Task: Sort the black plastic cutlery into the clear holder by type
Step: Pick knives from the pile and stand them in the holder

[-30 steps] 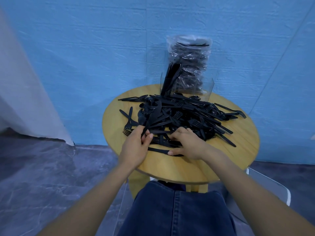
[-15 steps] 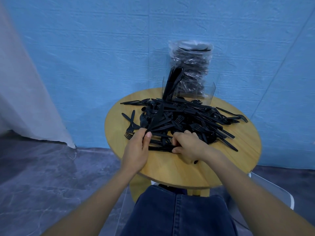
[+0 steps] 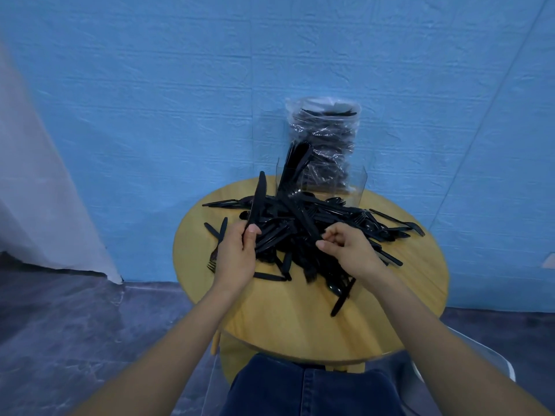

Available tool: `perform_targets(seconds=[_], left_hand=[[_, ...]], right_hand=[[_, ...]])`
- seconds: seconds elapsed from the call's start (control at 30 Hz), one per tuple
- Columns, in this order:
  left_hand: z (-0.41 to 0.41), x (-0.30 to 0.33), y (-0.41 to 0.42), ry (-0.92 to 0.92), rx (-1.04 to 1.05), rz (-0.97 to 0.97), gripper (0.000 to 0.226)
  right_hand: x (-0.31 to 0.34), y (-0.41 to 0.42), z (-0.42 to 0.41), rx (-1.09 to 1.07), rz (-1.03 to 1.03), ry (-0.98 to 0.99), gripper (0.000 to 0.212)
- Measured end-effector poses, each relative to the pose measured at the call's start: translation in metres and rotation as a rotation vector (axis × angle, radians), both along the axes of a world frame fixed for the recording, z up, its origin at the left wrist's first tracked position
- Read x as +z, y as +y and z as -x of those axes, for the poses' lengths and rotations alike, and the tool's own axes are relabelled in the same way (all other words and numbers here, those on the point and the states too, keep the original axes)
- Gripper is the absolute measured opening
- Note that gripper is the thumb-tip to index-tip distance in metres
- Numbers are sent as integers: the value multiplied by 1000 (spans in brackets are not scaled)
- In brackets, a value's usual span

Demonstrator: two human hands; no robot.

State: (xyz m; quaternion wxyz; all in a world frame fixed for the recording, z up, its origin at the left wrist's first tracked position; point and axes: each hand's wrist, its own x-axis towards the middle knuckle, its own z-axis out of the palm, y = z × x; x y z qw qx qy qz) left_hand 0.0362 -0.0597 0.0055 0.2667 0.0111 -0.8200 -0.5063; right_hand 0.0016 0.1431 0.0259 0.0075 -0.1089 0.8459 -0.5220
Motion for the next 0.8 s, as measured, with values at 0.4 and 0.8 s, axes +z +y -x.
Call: perform_targets(seconds=[0.4, 0.8], left_hand=[[37, 26, 49, -114, -212, -391, 20], [46, 26, 61, -269, -295, -593, 12]], right_hand=[[11, -16, 17, 3, 320, -18, 8], [8, -21, 20, -37, 412, -91, 19]])
